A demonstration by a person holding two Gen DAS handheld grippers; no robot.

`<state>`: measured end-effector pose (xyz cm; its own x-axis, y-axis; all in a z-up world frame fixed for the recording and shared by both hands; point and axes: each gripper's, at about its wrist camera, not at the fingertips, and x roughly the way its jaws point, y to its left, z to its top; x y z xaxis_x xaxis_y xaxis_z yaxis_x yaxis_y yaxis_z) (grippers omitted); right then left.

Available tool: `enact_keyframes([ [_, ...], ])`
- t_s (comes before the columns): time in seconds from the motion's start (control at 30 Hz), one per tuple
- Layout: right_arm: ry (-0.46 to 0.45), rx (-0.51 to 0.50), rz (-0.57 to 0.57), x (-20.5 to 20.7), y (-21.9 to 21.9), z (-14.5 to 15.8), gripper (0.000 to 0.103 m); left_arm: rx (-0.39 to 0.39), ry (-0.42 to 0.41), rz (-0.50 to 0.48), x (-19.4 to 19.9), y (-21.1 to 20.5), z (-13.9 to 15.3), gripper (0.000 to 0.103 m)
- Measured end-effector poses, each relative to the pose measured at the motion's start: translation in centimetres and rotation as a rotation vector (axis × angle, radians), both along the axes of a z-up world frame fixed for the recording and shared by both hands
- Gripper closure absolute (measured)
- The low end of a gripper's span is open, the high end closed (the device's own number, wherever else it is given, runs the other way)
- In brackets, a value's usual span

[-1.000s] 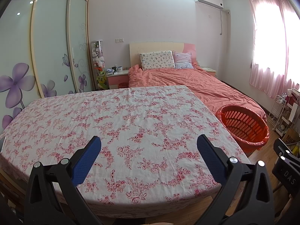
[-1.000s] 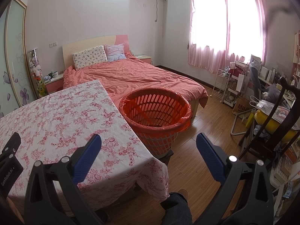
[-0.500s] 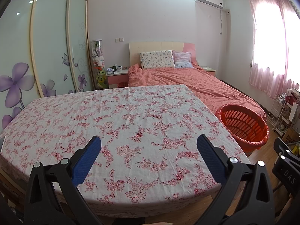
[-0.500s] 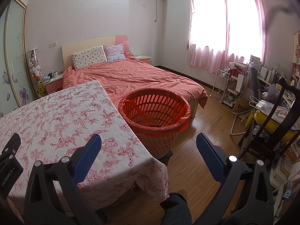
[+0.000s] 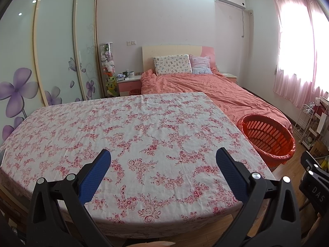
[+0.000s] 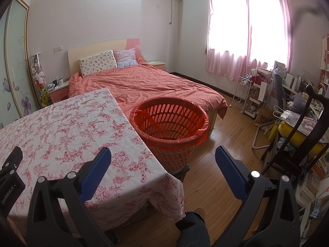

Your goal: Collect trash

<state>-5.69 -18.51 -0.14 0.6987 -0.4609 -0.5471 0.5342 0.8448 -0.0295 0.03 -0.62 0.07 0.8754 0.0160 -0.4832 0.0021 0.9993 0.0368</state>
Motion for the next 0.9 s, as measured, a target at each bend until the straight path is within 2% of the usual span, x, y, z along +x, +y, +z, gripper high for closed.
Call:
enact_keyframes([
  [0.9,0.001,-0.002,0.001,0.03,0.15,-0.19,0.004,-0.014,0.012,0.004,0.22,0.74,-0.01,0.002],
])
